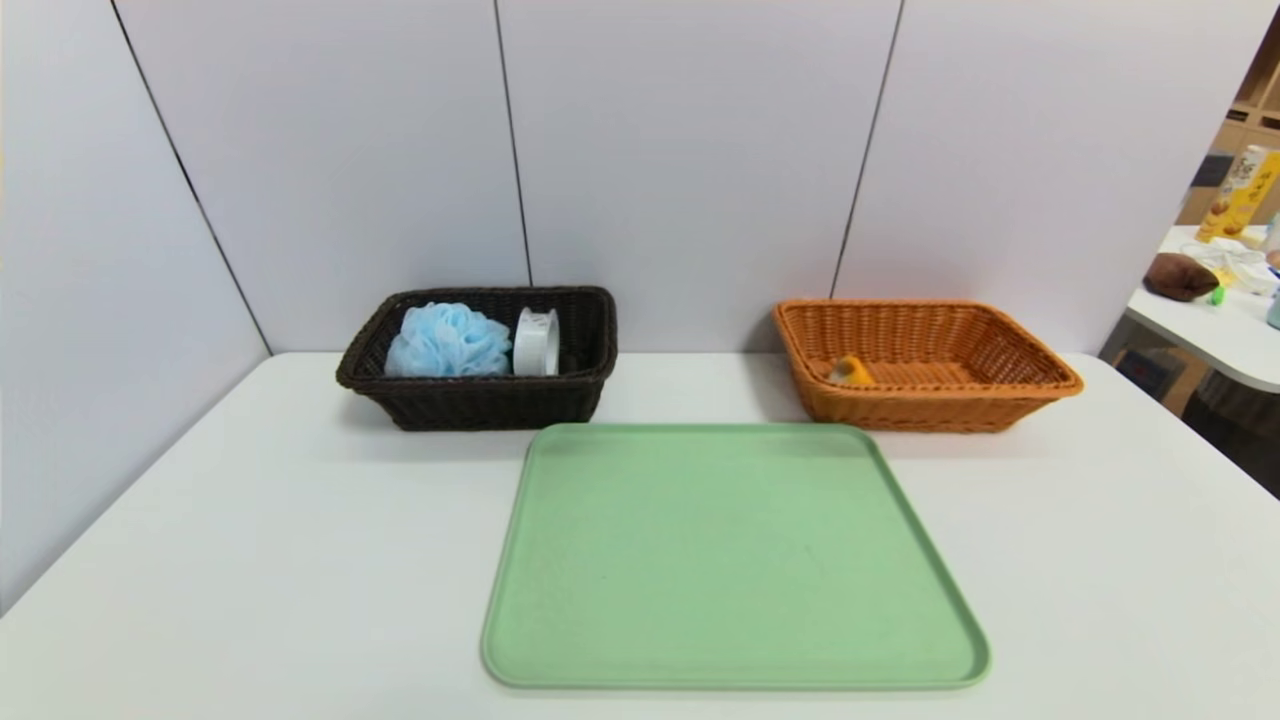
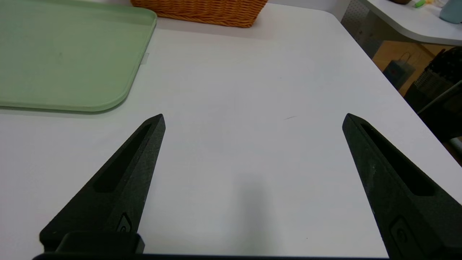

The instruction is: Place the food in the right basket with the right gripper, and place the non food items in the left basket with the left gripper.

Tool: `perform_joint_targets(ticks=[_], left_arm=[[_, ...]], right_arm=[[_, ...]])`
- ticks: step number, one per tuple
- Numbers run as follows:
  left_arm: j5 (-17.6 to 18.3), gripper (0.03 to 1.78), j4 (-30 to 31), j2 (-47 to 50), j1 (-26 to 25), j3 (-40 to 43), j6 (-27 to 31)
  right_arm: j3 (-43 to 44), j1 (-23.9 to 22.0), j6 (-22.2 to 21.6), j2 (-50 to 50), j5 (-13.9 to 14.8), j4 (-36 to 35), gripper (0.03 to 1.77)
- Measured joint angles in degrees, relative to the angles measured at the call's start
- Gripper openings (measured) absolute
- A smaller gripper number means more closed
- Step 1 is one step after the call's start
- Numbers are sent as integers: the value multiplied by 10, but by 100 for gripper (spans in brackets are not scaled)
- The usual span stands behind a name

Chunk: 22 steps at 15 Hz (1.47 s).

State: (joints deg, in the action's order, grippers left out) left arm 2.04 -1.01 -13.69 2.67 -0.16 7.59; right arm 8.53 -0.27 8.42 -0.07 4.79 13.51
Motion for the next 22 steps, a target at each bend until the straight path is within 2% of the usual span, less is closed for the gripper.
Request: perform_joint_targets(ticks=[2,7,8,16,18,22], left_arm=[[11,169,-3,30,-9,-1,2],[13,169,-5,93,-16,-2,2],[13,169,-5,105,-16,-2,1],[12,169,4,136,-17,1,-8],[12,169,5,136,-17,1,-9],[12,169,5,136,-17,2,-9]], right_arm=[[-7,0,0,0,-11,-1,170],[-38,0,-18,0,-69,-27,170],[-43,0,-25,0,-72,-40,170],[-49,1,-62,0,-63,-43,170],[-49,1,-75,0,-53,-44,170],[-49,0,-77,0,-52,-44,170]])
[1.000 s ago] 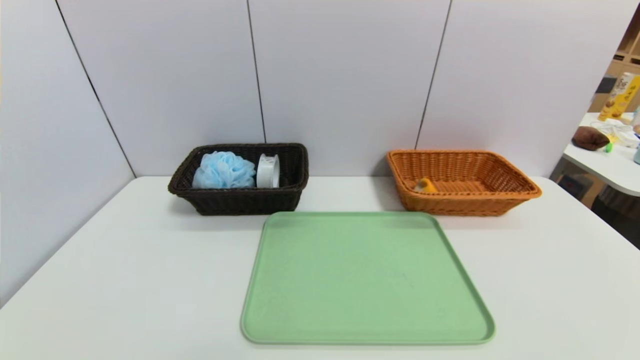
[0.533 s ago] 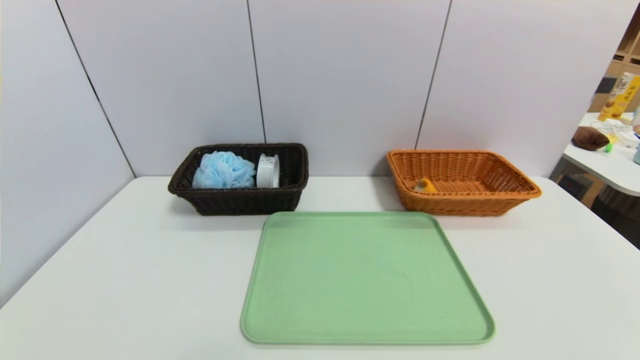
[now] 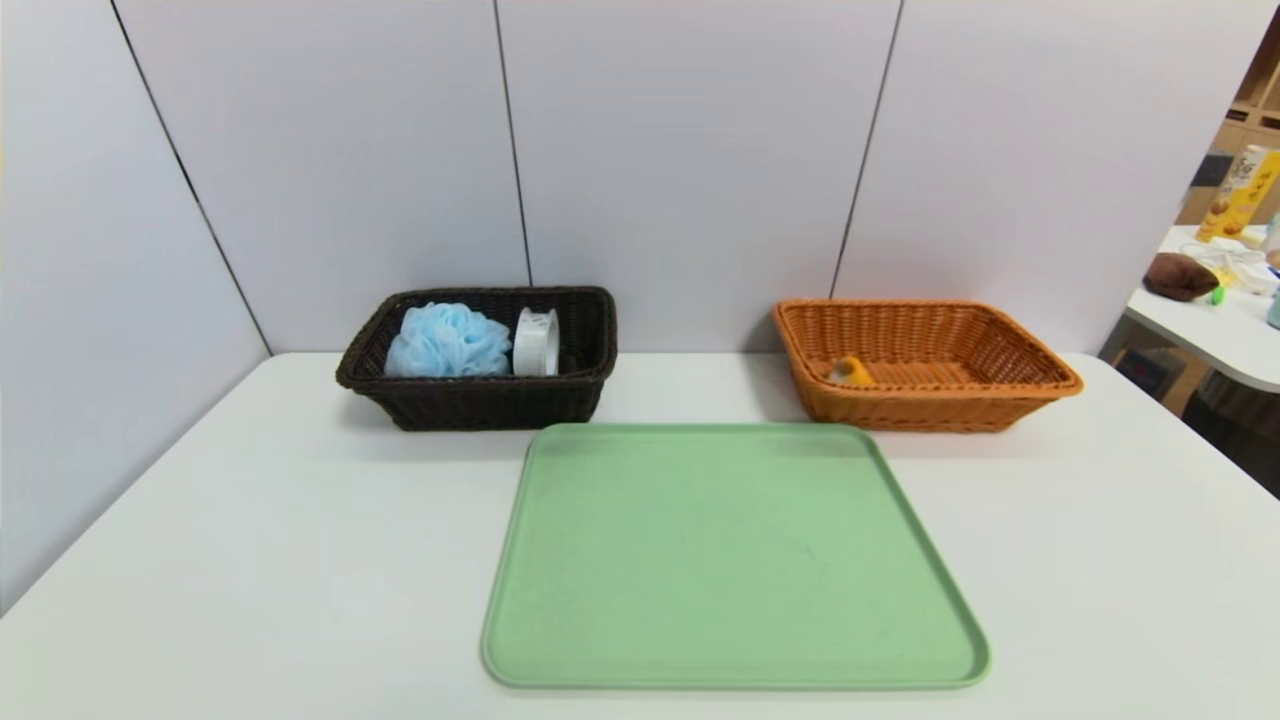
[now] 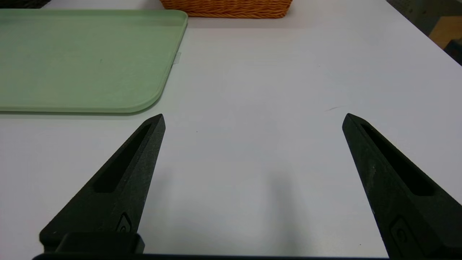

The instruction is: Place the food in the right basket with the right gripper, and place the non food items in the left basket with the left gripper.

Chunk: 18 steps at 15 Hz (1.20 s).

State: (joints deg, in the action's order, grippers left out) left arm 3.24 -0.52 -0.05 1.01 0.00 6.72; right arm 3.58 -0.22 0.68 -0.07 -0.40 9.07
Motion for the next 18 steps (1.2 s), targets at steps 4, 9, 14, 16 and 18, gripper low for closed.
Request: perform_joint_targets(ticks=[4,9,14,16,18], left_arm=[[0,169,0,0,0,0,0],[0,169,0,0,0,0,0],[0,169,0,0,0,0,0],[0,169,0,0,0,0,0],[0,169,0,0,0,0,0]], right_arm=[[-1,0,2,0,0,-1,170],[0,1,3,0,0,-1,170],[-1,2,7,0,-1,-1,170],[-1,2,2,0,0,0,170],[-1,1,2,0,0,-1,170]])
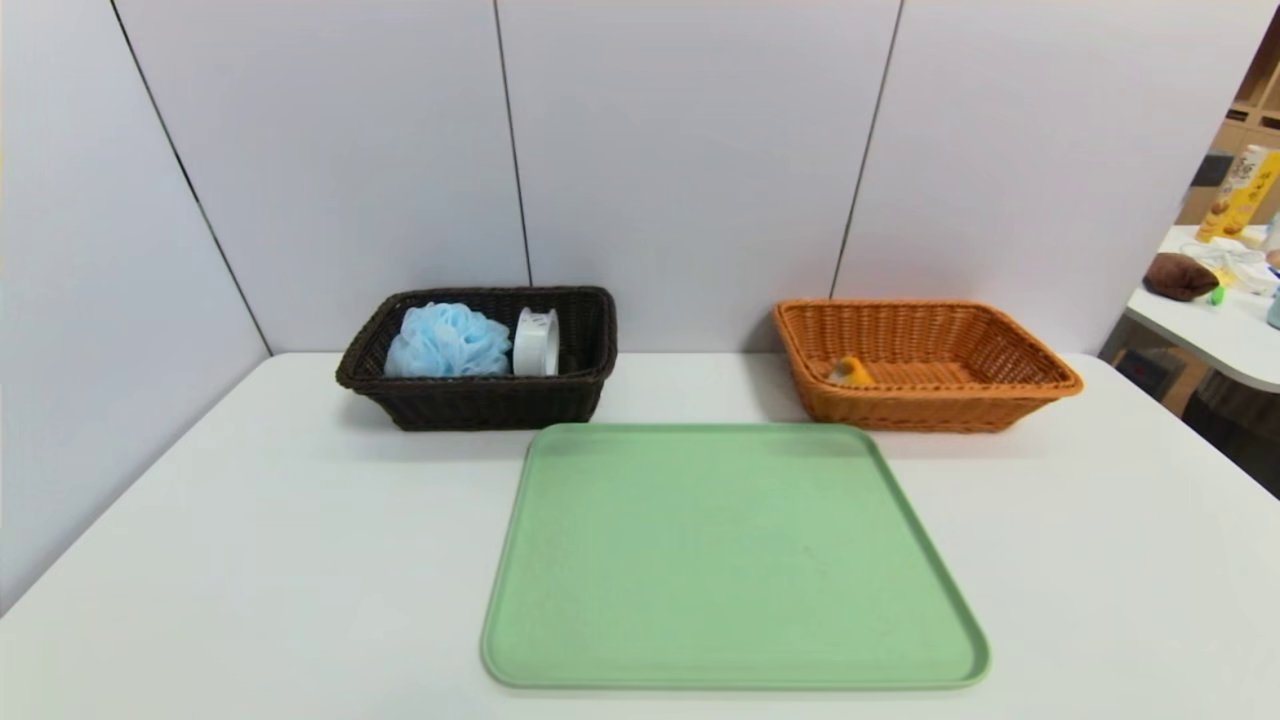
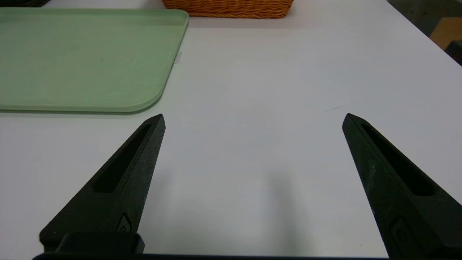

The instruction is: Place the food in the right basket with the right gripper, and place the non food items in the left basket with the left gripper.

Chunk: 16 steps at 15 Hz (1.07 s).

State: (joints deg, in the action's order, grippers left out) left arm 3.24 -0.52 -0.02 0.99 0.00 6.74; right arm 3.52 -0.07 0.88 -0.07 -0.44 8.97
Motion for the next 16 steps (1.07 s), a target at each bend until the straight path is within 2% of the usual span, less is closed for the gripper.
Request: perform_joint_targets(ticks=[16], left_arm=[[0,169,0,0,0,0,0]], right_arm=[[0,0,-1,0,0,-2,170]])
